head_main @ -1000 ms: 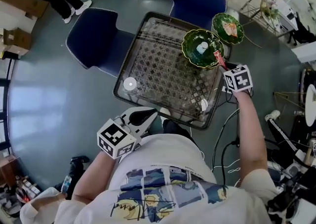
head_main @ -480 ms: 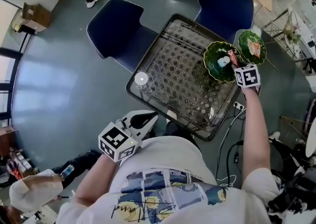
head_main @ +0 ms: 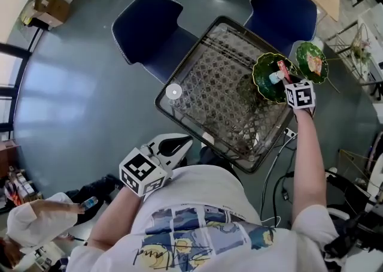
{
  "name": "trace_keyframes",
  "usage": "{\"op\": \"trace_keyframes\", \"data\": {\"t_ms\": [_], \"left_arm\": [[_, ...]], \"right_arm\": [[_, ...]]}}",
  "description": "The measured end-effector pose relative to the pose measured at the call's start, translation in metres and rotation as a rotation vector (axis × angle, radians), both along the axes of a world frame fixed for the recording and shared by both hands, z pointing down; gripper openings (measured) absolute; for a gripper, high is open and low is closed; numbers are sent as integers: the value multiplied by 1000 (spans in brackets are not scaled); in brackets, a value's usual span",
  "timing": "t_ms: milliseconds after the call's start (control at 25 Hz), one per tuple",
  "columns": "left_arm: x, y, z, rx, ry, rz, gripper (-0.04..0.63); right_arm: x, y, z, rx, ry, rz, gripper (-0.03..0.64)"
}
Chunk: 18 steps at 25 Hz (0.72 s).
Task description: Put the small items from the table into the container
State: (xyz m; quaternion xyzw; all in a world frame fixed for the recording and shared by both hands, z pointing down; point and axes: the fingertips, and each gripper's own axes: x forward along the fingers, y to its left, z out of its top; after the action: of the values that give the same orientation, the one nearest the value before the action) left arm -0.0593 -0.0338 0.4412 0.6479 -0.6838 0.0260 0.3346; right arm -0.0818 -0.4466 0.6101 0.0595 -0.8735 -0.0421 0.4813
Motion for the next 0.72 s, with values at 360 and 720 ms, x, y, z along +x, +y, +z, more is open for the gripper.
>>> {"op": "trace_keyframes", "data": {"t_ms": [360,720], "left_arm": [[1,0,-4,1,2,-2,9],[11,0,-10,23,13,45,9]], "right_arm": [[8,7,-20,11,-57,-12,110],[50,50,-69,53,-220,24,109]]}}
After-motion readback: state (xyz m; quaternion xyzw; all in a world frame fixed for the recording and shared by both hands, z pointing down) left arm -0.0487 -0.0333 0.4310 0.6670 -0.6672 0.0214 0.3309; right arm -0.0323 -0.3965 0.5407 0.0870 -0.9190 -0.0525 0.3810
